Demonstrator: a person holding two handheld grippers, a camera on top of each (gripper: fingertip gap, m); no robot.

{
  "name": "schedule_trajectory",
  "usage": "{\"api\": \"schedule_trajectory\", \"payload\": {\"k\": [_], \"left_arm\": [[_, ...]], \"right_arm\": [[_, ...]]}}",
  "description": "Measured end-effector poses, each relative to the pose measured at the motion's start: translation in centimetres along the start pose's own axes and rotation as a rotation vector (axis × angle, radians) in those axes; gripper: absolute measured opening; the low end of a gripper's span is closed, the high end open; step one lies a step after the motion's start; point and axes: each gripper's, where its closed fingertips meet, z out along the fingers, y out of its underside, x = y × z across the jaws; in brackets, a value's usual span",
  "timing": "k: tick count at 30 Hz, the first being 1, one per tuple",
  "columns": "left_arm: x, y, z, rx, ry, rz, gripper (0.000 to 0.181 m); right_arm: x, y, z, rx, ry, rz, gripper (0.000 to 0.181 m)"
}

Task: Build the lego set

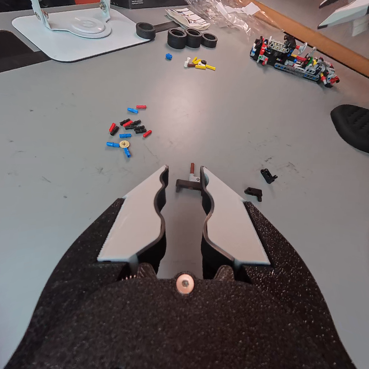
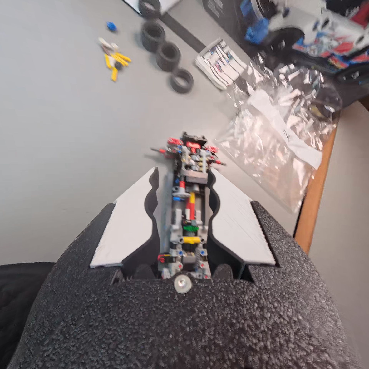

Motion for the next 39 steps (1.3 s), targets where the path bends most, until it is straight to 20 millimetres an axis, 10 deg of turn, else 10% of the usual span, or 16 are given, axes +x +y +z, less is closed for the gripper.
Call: {"api": "schedule_trajectory", "payload": {"k": [9, 15, 27, 39], "left_arm": [[0.6, -2.7, -0.6, 0.178, -0.058, 0.074, 0.029], [0.7, -3.6, -1.0, 0.252, -0.089, 0.123, 0.012], [-0.2, -2.7, -1.0, 0.188, -0.105, 0.127, 0.0], [0.9, 4.3, 2.1, -0.238, -0.027, 0.165, 0.06]], "right_arm": [[-19.4, -11.8, 0.4, 0.577, -0.511, -0.2, 0.0], [-28.1, -11.6, 2.9, 0.568, -0.812, -0.188, 0.0], [-30.6, -8.3, 2.7, 0.456, -0.787, -0.342, 0.023], [-30.5, -8.8, 2.4, 0.506, -0.745, -0.346, 0.0]]}}
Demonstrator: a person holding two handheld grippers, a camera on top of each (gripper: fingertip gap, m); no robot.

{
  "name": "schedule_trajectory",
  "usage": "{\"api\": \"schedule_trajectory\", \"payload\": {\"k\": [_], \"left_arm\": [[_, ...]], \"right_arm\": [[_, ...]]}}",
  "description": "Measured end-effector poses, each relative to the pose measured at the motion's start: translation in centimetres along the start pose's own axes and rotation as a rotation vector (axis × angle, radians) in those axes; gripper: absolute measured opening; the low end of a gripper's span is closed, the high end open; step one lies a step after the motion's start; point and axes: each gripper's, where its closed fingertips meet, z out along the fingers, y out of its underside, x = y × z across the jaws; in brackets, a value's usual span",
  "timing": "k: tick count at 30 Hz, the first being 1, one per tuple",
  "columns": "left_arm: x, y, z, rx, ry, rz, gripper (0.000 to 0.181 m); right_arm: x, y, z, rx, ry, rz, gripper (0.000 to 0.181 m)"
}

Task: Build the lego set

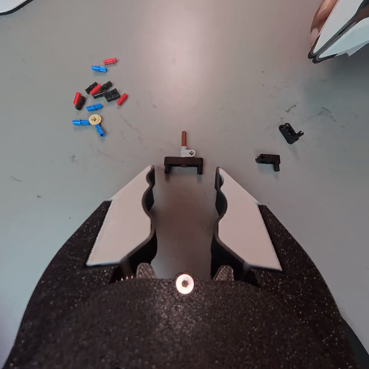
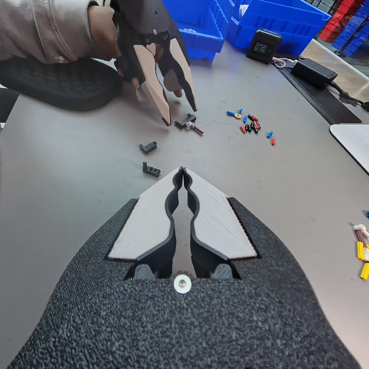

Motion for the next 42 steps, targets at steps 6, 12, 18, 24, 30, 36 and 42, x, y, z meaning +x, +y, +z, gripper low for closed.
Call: {"api": "schedule_trajectory", "payload": {"k": [6, 12, 18, 24, 30, 36, 42], "left_arm": [[0.0, -0.2, 0.7, -0.022, -0.031, 0.035, 0.041], [2.1, -3.3, -0.1, 0.153, -0.04, 0.227, 0.039], [8.1, -7.9, -1.0, 0.392, 0.037, 0.496, 0.04], [11.2, -9.0, -0.5, 0.438, 0.086, 0.588, 0.041], [11.9, -8.8, -0.6, 0.433, 0.099, 0.598, 0.041], [12.0, -9.0, -1.4, 0.466, 0.253, 0.395, 0.044], [12.3, -11.4, -3.6, 0.472, 0.744, -0.231, 0.044]], "right_arm": [[0.2, -0.1, -0.1, 0.008, 0.009, -0.002, 0.0], [0.8, -0.6, -0.4, 0.052, 0.03, 0.037, 0.0], [0.7, -3.1, -0.6, 0.187, -0.09, 0.281, 0.026], [-1.2, -3.3, -0.5, 0.19, -0.155, 0.217, 0.011], [-1.8, -3.6, -1.1, 0.207, -0.151, 0.139, 0.007], [-1.9, -4.3, -1.7, 0.267, -0.155, 0.111, 0.006], [-2.0, -7.2, -3.5, 0.419, -0.11, 0.02, 0.006]]}}
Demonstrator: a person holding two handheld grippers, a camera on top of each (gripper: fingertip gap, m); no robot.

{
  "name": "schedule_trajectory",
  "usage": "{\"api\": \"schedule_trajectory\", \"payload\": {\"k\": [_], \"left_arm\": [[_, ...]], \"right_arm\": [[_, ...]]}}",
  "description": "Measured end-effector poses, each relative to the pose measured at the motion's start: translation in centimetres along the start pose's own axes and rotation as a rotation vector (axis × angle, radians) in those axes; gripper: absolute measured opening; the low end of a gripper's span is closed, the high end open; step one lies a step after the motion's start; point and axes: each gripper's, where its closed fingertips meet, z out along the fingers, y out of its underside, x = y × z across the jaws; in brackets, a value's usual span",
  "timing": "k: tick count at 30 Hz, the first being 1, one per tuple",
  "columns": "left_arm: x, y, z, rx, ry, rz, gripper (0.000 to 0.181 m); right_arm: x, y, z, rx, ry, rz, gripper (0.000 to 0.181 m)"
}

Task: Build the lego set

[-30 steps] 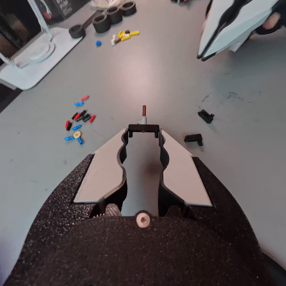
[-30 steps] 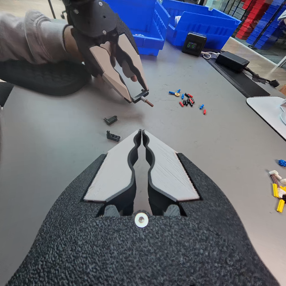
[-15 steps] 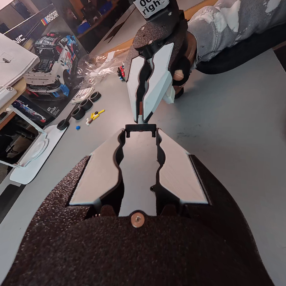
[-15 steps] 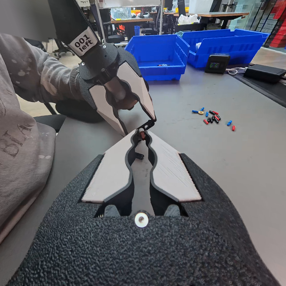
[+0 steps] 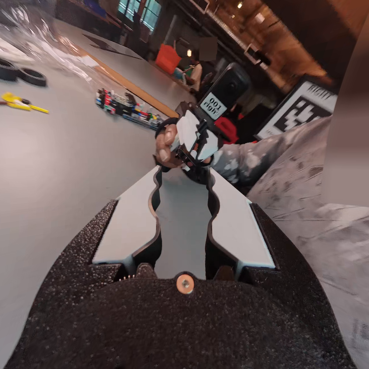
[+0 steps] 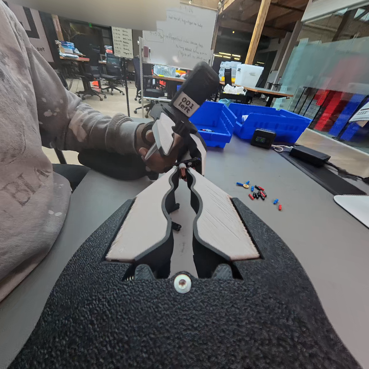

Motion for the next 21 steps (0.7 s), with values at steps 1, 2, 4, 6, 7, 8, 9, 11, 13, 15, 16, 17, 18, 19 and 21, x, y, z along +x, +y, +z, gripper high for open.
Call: {"api": "schedule_trajectory", "payload": {"k": [1, 2, 4, 6, 7, 8, 9, 11, 13, 15, 16, 17, 18, 19, 21], "left_arm": [[0.7, -0.4, 0.3, 0.018, 0.091, -0.12, 0.042], [1.2, -0.8, 0.7, 0.04, 0.17, -0.214, 0.04], [1.3, -1.4, 1.3, 0.057, 0.224, -0.292, 0.024], [0.7, -0.7, 2.0, -0.005, 0.176, -0.247, 0.017], [0.5, -0.5, 2.2, -0.032, 0.155, -0.214, 0.015], [0.4, -0.4, 2.3, -0.055, 0.145, -0.192, 0.015], [0.3, -0.3, 2.5, -0.072, 0.133, -0.173, 0.012], [0.1, -0.1, 2.6, -0.097, 0.114, -0.129, 0.01], [-0.1, 0.3, 2.6, -0.125, 0.107, -0.102, 0.01], [-0.5, 1.0, 2.5, -0.165, 0.067, -0.059, 0.007], [-0.6, 1.3, 2.4, -0.179, 0.058, -0.044, 0.006], [-0.5, 1.5, 2.3, -0.186, 0.06, -0.042, 0.006], [-0.5, 1.7, 2.2, -0.193, 0.064, -0.044, 0.006], [-0.5, 1.9, 2.2, -0.199, 0.065, -0.045, 0.006], [-0.6, 2.1, 2.0, -0.204, 0.074, -0.054, 0.006]], "right_arm": [[0.0, -0.3, 0.0, 0.008, 0.016, -0.034, 0.006], [0.0, -0.5, 0.0, 0.005, 0.03, -0.071, 0.006], [0.1, -0.2, -0.1, -0.028, 0.061, -0.15, 0.006], [0.1, 0.3, -0.3, -0.065, 0.084, -0.216, 0.006], [0.1, 0.5, -0.4, -0.077, 0.093, -0.235, 0.006], [0.2, 0.7, -0.5, -0.084, 0.1, -0.247, 0.006], [0.2, 0.8, -0.6, -0.091, 0.103, -0.254, 0.006], [0.2, 1.0, -0.7, -0.102, 0.099, -0.26, 0.006], [0.0, 1.3, -0.6, -0.111, 0.078, -0.244, 0.006], [-0.2, 2.1, -0.5, -0.141, 0.058, -0.244, 0.007], [-0.4, 2.3, -0.4, -0.148, 0.046, -0.25, 0.007], [-0.6, 2.3, -0.3, -0.148, 0.039, -0.255, 0.007], [-0.8, 2.5, -0.2, -0.154, 0.03, -0.258, 0.007], [-0.9, 2.6, -0.2, -0.165, 0.025, -0.266, 0.006], [-1.0, 2.8, 0.0, -0.175, 0.018, -0.275, 0.006]]}}
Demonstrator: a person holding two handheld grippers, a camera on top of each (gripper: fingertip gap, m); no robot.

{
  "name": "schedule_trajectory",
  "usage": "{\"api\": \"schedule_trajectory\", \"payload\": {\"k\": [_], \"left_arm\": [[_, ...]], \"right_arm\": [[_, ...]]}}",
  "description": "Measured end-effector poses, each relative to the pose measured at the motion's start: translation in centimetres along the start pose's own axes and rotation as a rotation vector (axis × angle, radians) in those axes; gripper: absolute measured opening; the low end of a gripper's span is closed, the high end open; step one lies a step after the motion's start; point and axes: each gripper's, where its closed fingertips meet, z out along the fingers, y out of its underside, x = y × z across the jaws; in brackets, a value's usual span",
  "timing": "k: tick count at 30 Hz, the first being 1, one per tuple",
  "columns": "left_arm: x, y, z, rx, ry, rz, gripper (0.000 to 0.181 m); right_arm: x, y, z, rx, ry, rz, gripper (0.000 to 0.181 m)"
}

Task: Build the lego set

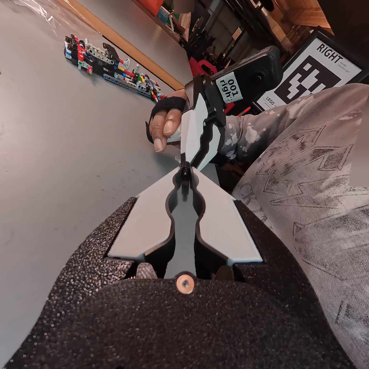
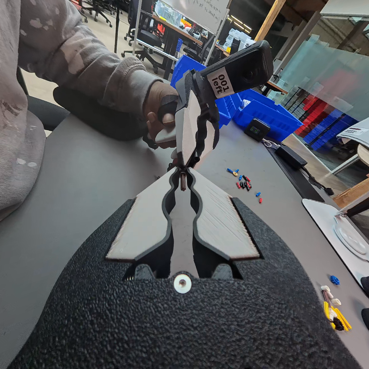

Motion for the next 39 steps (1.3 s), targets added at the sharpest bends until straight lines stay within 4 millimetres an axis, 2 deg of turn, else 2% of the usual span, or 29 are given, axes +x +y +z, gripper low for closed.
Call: {"api": "schedule_trajectory", "payload": {"k": [18, 21, 24, 39], "left_arm": [[0.9, -0.2, -0.5, 0.055, 0.144, -0.127, 0.007], [1.0, -0.2, -0.5, 0.056, 0.139, -0.121, 0.021], [1.0, -0.1, -0.5, 0.053, 0.128, -0.107, 0.007], [1.2, -0.3, -0.8, 0.032, 0.065, -0.035, 0.006]], "right_arm": [[-0.1, -0.7, 0.0, 0.034, -0.015, 0.017, 0.006], [0.1, -0.8, -0.1, 0.035, -0.012, 0.029, 0.005], [0.1, -1.0, -0.2, 0.044, -0.015, 0.037, 0.005], [0.1, -1.3, -0.1, 0.044, -0.058, 0.086, 0.004]]}}
